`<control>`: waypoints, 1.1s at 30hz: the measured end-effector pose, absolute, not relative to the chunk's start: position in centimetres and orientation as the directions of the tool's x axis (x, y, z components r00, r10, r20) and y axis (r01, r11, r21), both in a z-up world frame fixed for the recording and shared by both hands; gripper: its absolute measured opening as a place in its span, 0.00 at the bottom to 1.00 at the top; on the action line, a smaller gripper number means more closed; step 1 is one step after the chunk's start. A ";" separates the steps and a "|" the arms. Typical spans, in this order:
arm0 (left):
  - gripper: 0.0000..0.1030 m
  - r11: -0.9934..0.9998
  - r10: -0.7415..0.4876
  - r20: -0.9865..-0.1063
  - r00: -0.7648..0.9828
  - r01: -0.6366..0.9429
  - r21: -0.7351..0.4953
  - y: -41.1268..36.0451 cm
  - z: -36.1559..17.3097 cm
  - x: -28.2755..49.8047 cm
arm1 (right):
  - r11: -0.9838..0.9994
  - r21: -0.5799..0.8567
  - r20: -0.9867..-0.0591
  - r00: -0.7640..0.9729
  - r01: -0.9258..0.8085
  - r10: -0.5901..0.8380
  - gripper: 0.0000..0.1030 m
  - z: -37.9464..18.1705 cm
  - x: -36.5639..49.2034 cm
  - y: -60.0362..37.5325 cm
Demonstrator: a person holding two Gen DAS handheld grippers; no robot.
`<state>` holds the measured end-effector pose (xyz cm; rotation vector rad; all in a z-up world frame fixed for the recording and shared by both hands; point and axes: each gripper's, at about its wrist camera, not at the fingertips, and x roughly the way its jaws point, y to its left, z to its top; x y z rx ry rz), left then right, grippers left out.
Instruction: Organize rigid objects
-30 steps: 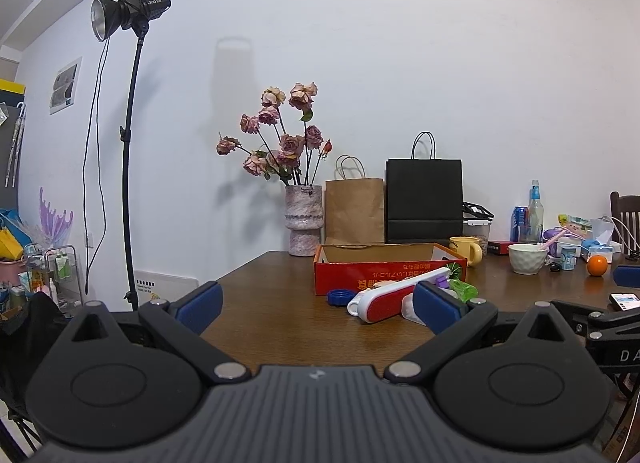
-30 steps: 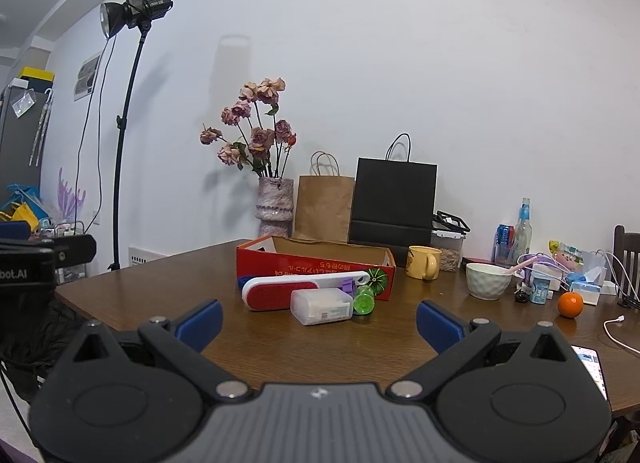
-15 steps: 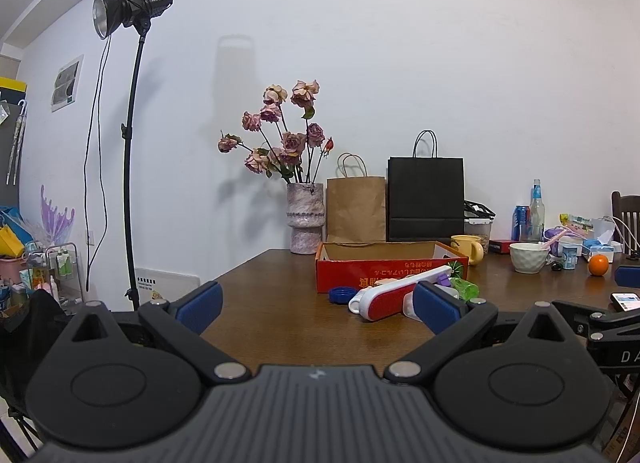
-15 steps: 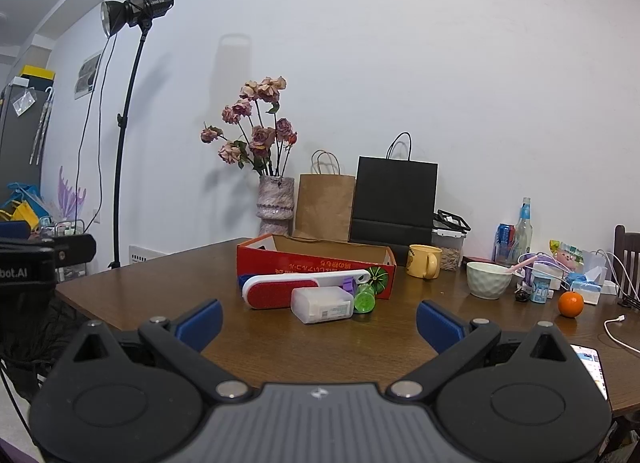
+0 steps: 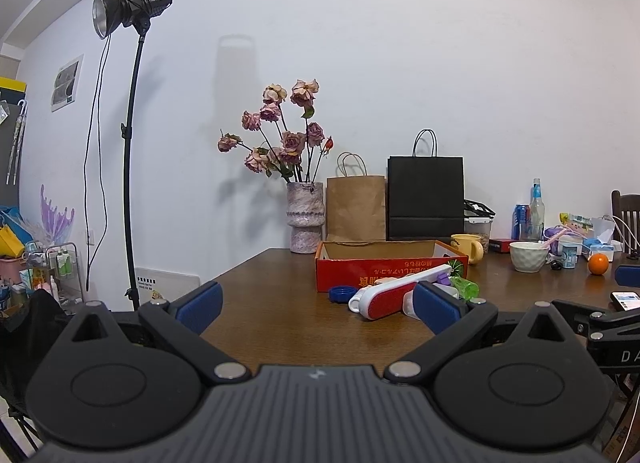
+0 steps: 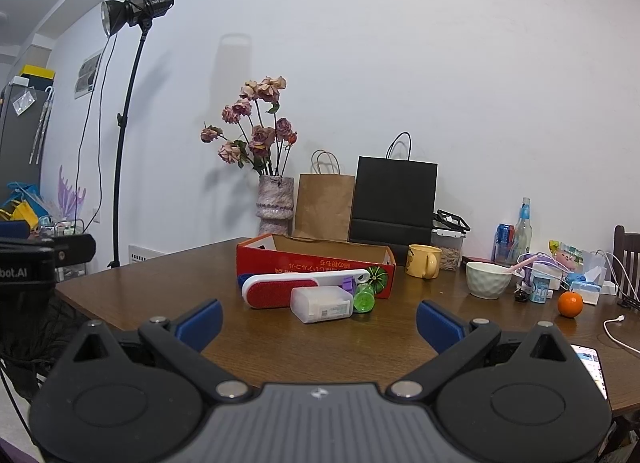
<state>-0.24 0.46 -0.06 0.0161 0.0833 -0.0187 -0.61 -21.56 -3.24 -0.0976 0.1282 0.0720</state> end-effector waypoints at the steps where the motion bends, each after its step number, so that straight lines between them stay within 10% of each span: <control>1: 1.00 1.000 -0.018 -0.084 0.996 0.020 0.015 0.5 -0.1 -0.2 | 0.993 -0.092 -0.131 0.989 -0.079 0.066 1.00 -3.2 -0.6 -21.6; 33: 1.00 0.997 -0.069 -0.244 0.967 0.059 -0.048 -1.8 -2.3 18.0 | 0.991 -0.071 -0.253 0.963 -0.114 0.092 1.00 -5.6 18.5 -26.6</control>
